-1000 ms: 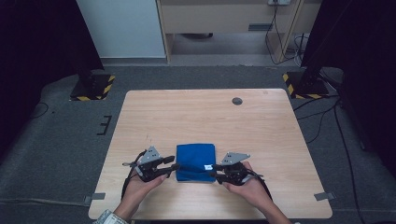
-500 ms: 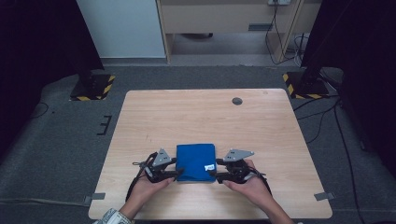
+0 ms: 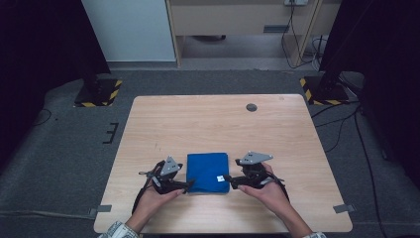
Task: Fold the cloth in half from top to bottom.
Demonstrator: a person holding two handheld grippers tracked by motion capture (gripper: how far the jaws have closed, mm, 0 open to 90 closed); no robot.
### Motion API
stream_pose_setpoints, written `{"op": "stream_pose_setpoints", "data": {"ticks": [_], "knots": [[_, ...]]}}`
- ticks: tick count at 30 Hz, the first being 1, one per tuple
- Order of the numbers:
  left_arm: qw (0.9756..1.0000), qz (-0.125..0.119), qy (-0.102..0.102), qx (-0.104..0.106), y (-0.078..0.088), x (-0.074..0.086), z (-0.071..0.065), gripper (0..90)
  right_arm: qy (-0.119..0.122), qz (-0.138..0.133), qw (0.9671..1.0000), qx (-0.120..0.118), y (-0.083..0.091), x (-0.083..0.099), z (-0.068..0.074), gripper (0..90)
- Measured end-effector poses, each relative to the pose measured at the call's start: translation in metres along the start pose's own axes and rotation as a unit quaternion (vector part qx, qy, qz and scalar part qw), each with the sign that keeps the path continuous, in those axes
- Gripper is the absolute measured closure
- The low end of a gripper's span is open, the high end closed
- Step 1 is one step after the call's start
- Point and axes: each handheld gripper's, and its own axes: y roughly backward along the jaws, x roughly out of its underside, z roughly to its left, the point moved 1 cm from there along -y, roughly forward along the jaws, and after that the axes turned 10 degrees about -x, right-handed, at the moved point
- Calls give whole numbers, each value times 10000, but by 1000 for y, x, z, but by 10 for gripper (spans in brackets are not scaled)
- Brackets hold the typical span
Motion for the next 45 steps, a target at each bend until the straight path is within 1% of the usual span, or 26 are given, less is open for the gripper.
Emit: {"op": "stream_pose_setpoints", "data": {"ticks": [1, 2, 3, 4, 5, 8, 9, 12, 13, 16, 18, 19, 20, 21, 22, 23, 25, 28, 29, 31, 33, 40, 41, 42, 43, 45], "knots": [[9999, -77, 99, -32, 2, -2, 2, 166, -16, -7, 10000, 28, -1, -2, -1, 198], [9999, -77, 99, -32, 2, -2, 2, 152, -16, -7, 10000, 28, -1, -2, -1, 198], [9997, -141, 199, -42, 4, -3, 4, 140, -13, -15, 10000, 67, -2, -4, -2, 177], [9997, -141, 199, -42, 4, -3, 4, 127, -13, -15, 10000, 67, -2, -4, -2, 177], [9996, -155, 238, -55, 4, -4, 5, 117, -4, -33, 9999, 116, -3, -5, -2, 148], [9991, -174, 377, -45, 6, -4, 9, 106, -26, -9, 9998, 181, -4, -6, -3, 122], [9989, -204, 429, -43, 8, -5, 12, 98, -14, -49, 9997, 236, -5, -7, -4, 105], [9986, -254, 458, -79, 10, -5, 14, 90, 12, -69, 9997, 250, -4, -8, -5, 95], [9983, -300, 485, -143, 12, -5, 18, 86, 26, -75, 9996, 280, -3, -9, -6, 91], [9978, -336, 539, -182, 14, -5, 21, 78, 4, -95, 9995, 317, -1, -10, -7, 90], [9973, -372, 588, -219, 16, -4, 26, 72, 1, -144, 9993, 342, 3, -12, -9, 86], [9970, -389, 617, -250, 17, -4, 28, 72, -26, -201, 9990, 393, 8, -15, -12, 86], [9968, -391, 635, -275, 18, -4, 29, 72, -26, -201, 9990, 393, 8, -15, -12, 86], [9967, -378, 648, -320, 19, -4, 31, 72, -16, -224, 9988, 438, 12, -16, -15, 87], [9965, -358, 649, -397, 20, -3, 34, 72, -16, -224, 9988, 438, 12, -16, -15, 87], [9964, -352, 641, -436, 20, -3, 36, 72, -58, -242, 9987, 453, 15, -16, -17, 87], [9959, -326, 679, -499, 21, -1, 39, 72, -112, -246, 9981, 547, 20, -14, -23, 89], [9956, -292, 688, -564, 22, 1, 44, 72, -139, -234, 9978, 598, 24, -12, -27, 90], [9953, -274, 713, -601, 22, 2, 45, 72, -195, -242, 9975, 635, 27, -10, -31, 89], [9952, -267, 714, -612, 23, 3, 47, 71, -210, -247, 9972, 668, 28, -9, -33, 89], [9951, -253, 716, -627, 23, 4, 48, 72, -263, -242, 9968, 717, 32, -6, -37, 89], [9955, -205, 681, -629, 23, 6, 49, 71, -337, -200, 9960, 808, 40, 2, -44, 89], [9957, -185, 653, -625, 23, 6, 50, 71, -321, -205, 9958, 832, 41, 4, -45, 89], [9958, -167, 661, -616, 22, 7, 49, 69, -364, -192, 9955, 853, 44, 7, -47, 89], [9961, -90, 622, -619, 21, 8, 49, 69, -387, -180, 9953, 867, 46, 10, -48, 89], [9962, -50, 610, -625, 21, 9, 49, 69, -386, -165, 9952, 882, 48, 12, -49, 89]]}}
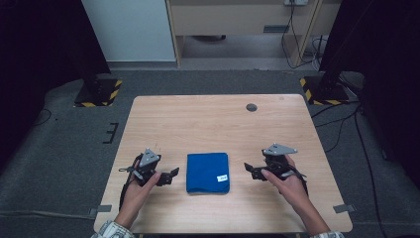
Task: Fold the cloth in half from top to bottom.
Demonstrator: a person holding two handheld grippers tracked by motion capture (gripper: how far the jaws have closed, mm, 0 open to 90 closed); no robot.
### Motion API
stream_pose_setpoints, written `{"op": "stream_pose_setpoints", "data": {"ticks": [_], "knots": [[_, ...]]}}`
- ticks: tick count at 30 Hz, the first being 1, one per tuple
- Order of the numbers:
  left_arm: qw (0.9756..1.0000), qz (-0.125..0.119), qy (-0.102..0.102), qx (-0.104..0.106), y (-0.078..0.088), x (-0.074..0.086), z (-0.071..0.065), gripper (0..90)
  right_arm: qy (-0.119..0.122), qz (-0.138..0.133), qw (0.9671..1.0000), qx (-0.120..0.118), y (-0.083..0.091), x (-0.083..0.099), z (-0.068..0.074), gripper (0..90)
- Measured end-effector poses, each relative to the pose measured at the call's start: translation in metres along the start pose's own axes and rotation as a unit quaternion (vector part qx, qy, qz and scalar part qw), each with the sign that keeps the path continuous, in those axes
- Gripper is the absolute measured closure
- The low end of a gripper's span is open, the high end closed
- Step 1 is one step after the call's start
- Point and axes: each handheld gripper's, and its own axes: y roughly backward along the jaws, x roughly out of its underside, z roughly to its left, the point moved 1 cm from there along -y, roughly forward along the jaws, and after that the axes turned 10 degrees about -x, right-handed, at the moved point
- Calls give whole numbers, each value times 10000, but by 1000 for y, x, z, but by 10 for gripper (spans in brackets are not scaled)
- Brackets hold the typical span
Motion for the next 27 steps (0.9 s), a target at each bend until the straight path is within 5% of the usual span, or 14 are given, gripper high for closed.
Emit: {"op": "stream_pose_setpoints", "data": {"ticks": [17, 27], "knots": [[9989, 445, -147, -14, -9, 11, 5, 70, -185, 335, 9989, 277, 29, 37, -24, 87], [9972, 628, -268, -310, -16, 7, 23, 70, -453, 282, 9962, 690, 43, 45, -63, 86]]}}
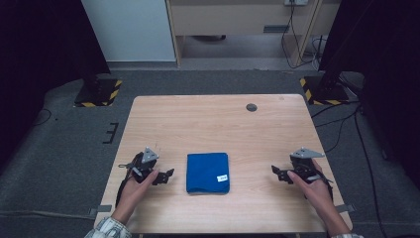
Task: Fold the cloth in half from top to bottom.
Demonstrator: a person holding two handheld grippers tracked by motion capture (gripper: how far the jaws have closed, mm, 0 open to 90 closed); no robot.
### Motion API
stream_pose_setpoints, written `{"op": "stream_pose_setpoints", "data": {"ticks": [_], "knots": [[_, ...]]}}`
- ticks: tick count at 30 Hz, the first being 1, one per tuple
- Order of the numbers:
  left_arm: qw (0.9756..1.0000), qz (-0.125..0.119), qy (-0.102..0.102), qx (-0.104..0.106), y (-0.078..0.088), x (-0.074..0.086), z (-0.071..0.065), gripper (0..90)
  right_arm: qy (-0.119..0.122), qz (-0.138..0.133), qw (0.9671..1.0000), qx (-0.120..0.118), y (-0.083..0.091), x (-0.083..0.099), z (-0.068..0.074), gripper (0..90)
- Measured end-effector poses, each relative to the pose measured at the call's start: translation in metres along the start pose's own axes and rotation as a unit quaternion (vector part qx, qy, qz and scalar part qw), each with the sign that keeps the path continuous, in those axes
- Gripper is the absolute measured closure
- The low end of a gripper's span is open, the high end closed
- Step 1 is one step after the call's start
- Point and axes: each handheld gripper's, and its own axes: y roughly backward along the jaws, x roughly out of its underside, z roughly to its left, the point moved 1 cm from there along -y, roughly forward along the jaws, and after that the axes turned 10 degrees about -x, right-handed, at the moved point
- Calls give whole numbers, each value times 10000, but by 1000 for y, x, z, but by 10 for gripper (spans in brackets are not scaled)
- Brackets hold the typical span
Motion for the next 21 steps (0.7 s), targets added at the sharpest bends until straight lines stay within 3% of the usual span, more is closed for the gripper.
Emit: {"op": "stream_pose_setpoints", "data": {"ticks": [5, 10, 13, 21], "knots": [[9998, 88, 118, -140, -10, -4, 13, 70, -302, -150, 9993, 151, -4, -11, -24, 92], [9992, 188, 245, -263, -21, -5, 23, 70, -457, -156, 9986, 220, -11, -19, -36, 100], [9988, 208, 404, -206, -26, -4, 25, 70, -526, -90, 9983, 244, -19, -21, -41, 102], [9984, 293, 315, -360, -37, -3, 26, 65, -674, 26, 9970, 390, -39, -18, -46, 101]]}}
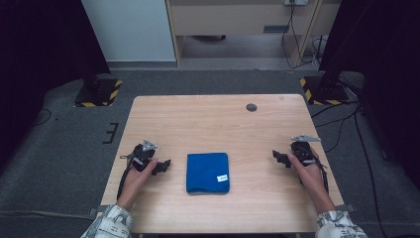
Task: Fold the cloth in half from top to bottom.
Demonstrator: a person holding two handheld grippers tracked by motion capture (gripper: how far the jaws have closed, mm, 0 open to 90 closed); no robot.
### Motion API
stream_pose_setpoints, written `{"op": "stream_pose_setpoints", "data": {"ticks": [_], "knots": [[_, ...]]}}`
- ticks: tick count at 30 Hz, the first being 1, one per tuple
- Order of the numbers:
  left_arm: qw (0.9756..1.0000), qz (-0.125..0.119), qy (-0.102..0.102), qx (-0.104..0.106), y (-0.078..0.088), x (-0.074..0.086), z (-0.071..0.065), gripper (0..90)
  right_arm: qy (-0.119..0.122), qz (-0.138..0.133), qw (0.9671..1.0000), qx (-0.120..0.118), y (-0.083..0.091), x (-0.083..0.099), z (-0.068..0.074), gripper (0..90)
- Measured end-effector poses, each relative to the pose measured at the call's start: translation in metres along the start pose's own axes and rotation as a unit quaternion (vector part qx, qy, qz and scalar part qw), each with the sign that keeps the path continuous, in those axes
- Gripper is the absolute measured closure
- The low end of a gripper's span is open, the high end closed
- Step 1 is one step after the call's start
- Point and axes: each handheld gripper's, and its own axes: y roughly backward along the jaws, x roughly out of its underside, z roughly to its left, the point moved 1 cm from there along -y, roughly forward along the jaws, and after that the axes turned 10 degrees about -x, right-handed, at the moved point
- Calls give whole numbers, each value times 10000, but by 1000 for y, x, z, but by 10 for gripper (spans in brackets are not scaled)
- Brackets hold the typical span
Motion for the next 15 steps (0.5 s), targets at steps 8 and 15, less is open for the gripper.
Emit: {"op": "stream_pose_setpoints", "data": {"ticks": [8, 15], "knots": [[10000, -61, -12, 9, -1, 1, -2, 32, 101, 208, 9988, 438, -9, 1, 3, 89], [10000, -29, -4, -2, -2, 1, -4, 6, 400, 357, 9980, 345, -6, 8, 14, 79]]}}
